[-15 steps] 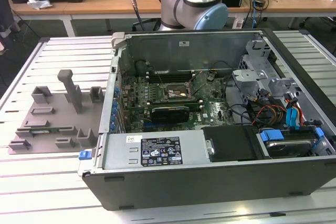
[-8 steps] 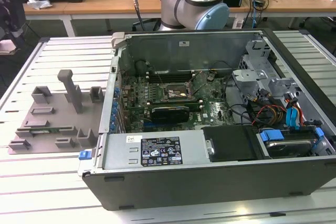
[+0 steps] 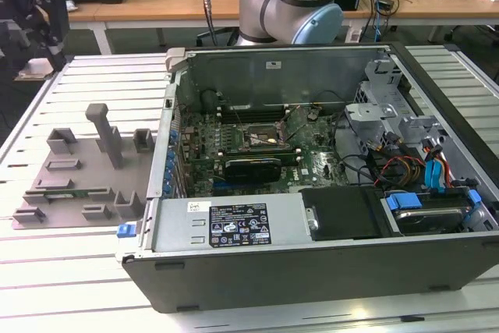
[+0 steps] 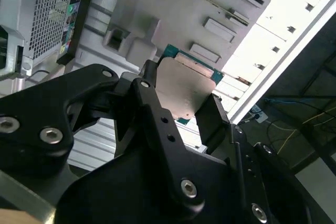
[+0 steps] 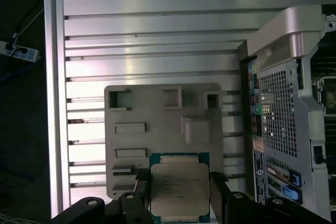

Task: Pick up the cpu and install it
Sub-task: 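Pick up the cpu and move it towards the insertion slot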

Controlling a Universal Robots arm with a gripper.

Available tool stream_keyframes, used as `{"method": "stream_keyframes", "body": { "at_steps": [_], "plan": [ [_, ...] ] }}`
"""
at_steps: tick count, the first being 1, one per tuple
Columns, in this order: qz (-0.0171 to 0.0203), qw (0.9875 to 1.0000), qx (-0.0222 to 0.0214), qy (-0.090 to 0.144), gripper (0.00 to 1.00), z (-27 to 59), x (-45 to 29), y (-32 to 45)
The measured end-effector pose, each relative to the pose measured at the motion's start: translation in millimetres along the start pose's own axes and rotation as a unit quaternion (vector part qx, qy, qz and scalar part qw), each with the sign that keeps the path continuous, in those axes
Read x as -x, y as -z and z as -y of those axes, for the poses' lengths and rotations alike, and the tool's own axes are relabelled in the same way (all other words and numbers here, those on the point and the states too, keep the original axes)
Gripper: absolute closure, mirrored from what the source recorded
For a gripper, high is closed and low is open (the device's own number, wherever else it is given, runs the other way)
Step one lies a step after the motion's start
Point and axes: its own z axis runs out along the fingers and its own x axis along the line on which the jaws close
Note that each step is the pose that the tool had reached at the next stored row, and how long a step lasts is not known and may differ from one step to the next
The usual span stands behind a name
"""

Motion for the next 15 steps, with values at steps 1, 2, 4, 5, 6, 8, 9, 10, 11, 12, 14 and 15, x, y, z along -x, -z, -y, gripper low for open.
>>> {"method": "stream_keyframes", "body": {
  "at_steps": [1,2,4,5,6,8,9,10,11,12,14,15],
  "plan": [
    [0.0,1.0,0.0,0.0,0.46,-0.2,4.4,-0.1],
    [0.0,1.0,0.0,0.0,0.46,-0.4,8.3,-0.2],
    [0.0,1.0,0.0,0.0,0.46,-0.7,15.0,-0.3],
    [0.0,1.0,0.0,0.0,0.46,-0.9,18.1,-0.4],
    [0.0,1.0,0.0,0.0,0.46,-1.0,21.9,-0.5],
    [0.0,1.0,0.0,0.0,0.46,-1.5,31.5,-0.7],
    [0.0,1.0,0.0,0.0,0.46,-1.8,36.4,-0.8],
    [0.0,1.0,0.0,0.0,0.46,-2.0,40.0,-0.9],
    [0.0,1.0,0.0,0.0,0.46,-2.2,45.6,-1.0],
    [0.0,1.0,0.0,0.0,0.46,-2.4,49.5,-1.1],
    [-0.0001,1.0,0.0,0.0,0.46,-2.8,59.0,-1.3],
    [-0.0001,1.0,0.0,0.0,0.46,-3.1,63.8,-1.4]
  ]
}}
